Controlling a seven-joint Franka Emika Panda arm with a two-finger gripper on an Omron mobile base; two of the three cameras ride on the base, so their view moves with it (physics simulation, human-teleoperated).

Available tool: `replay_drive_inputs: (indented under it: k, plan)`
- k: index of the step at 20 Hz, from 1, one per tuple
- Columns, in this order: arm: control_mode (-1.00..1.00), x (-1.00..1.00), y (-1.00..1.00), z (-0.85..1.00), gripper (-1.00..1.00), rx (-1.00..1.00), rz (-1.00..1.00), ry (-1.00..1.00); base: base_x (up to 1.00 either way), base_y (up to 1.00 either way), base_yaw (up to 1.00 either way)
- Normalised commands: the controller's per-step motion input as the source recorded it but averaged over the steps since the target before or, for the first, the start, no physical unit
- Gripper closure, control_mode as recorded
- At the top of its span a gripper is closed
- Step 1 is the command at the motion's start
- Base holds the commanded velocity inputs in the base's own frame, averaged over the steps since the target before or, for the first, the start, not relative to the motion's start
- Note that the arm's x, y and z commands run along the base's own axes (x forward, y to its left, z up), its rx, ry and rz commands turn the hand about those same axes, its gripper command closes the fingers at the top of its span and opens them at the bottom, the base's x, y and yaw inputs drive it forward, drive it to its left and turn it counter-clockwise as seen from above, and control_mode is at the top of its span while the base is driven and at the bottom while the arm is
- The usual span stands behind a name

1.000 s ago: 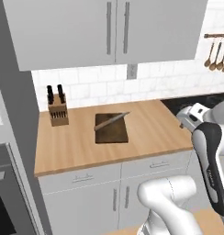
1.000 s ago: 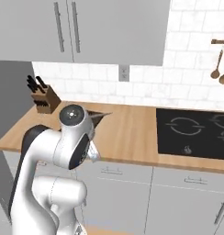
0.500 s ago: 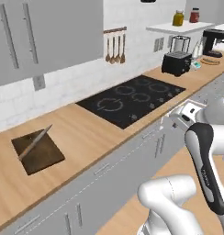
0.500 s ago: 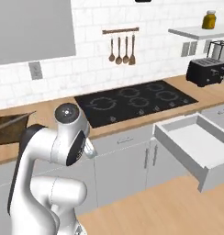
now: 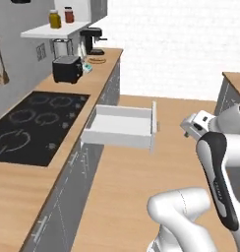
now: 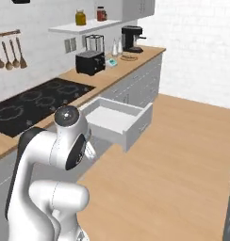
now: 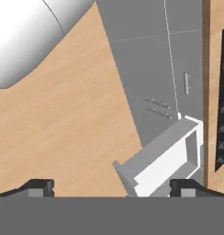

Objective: Pick up the knife from the drawer and place it on the cutting board. Then place the meat from the plate to the cutting board.

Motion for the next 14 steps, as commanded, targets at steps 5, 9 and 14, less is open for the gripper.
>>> replay_drive_inputs:
  k: [5,9,14]
  plan:
    - [1.0,0.0,0.0,0.0,-1.0,0.0,0.0,0.0,0.19,-1.0,-0.69]
    - [1.0,0.0,0.0,0.0,-1.0,0.0,0.0,0.0,0.82,-0.95,-0.5]
    - [1.0,0.0,0.0,0.0,-1.0,0.0,0.0,0.0,1.0,0.07,-0.1]
